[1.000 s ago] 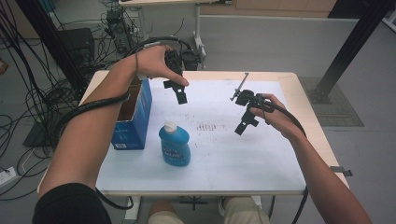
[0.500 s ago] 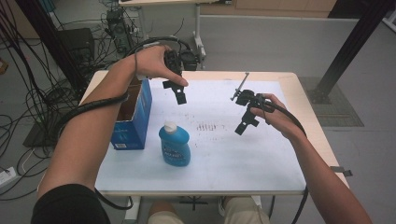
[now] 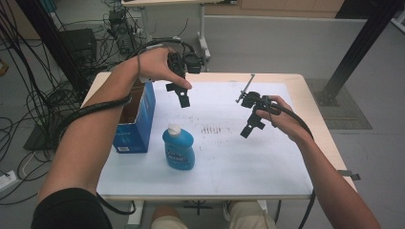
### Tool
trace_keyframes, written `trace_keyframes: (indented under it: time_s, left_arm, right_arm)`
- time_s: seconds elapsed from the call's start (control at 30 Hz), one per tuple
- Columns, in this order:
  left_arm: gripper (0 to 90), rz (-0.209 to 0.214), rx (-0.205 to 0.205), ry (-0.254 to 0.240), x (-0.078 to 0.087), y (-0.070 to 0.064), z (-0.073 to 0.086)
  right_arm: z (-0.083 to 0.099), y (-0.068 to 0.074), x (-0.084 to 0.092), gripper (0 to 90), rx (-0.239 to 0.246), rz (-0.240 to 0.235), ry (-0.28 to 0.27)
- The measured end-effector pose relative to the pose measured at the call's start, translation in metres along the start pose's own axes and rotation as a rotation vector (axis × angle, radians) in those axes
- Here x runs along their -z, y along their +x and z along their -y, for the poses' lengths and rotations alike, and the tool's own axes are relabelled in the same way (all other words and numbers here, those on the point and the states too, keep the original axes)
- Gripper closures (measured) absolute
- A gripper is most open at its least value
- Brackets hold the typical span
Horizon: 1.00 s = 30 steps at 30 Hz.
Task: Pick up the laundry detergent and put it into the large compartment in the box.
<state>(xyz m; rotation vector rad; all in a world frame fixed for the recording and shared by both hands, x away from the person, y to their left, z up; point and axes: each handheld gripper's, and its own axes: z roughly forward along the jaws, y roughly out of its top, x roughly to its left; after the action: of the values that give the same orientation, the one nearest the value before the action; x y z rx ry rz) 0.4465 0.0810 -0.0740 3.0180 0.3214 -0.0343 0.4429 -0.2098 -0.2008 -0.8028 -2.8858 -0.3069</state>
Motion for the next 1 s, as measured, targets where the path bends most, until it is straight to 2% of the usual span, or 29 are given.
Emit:
trace_keyframes:
  time_s: [0.37,0.6,0.83,1.0]
  left_arm:
    - [6.2,-0.001,-0.02,0.002,0.007,-0.01,0.002]
    - [6.1,0.002,-0.049,0.013,0.01,-0.024,0.004]
    - [6.1,0.0,-0.097,0.021,0.012,-0.042,0.003]
    - [6.1,-0.001,-0.112,0.023,0.011,-0.053,0.004]
  right_arm:
    - [0.002,0.0,0.002,4.7,-0.004,-0.003,0.0]
    - [0.002,0.001,0.002,4.7,-0.006,-0.004,0.001]
    - [0.0,0.006,0.001,4.7,0.0,0.001,0.005]
    - [0.0,0.009,0.002,4.7,0.008,0.008,0.002]
